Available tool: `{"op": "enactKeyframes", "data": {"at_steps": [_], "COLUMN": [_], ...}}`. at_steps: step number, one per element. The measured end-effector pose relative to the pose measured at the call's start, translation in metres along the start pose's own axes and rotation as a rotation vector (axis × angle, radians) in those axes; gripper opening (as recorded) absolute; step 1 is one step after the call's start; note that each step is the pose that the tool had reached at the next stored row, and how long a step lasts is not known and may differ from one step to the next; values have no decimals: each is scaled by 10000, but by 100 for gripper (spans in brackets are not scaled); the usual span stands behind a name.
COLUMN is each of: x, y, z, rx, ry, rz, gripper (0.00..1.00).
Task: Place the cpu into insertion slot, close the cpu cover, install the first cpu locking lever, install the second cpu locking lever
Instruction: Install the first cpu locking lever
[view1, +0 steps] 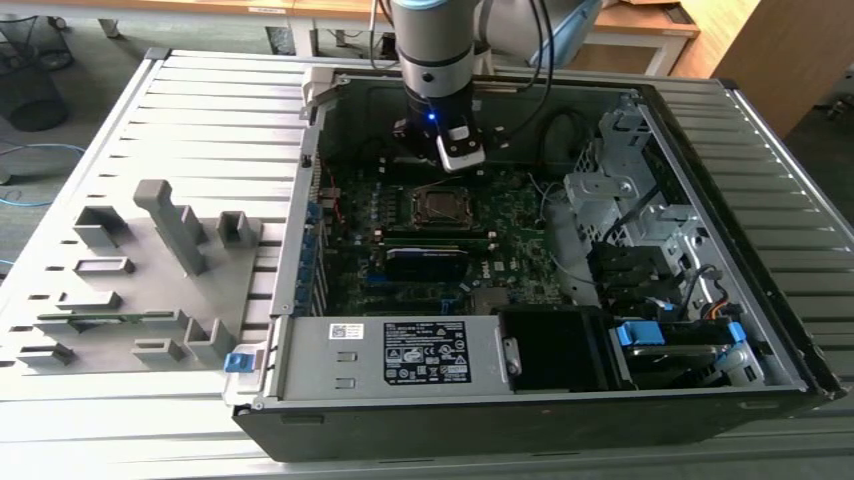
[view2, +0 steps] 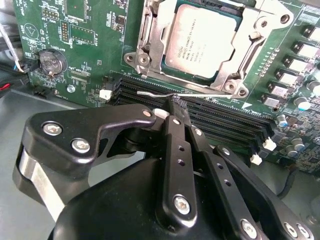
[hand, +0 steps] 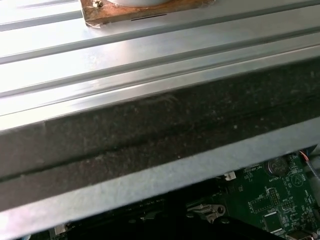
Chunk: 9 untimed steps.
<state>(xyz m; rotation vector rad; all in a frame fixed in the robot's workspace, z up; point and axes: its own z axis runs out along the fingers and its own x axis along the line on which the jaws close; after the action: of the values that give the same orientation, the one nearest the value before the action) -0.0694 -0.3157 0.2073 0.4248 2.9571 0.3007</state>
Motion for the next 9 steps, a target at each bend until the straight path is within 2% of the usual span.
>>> {"op": "enactKeyframes", "data": {"at_steps": [9], "x": [-8], "y": [-7], "z": [50], "rx": [1], "ry": [0], "rz": [0], "gripper": [11]}}
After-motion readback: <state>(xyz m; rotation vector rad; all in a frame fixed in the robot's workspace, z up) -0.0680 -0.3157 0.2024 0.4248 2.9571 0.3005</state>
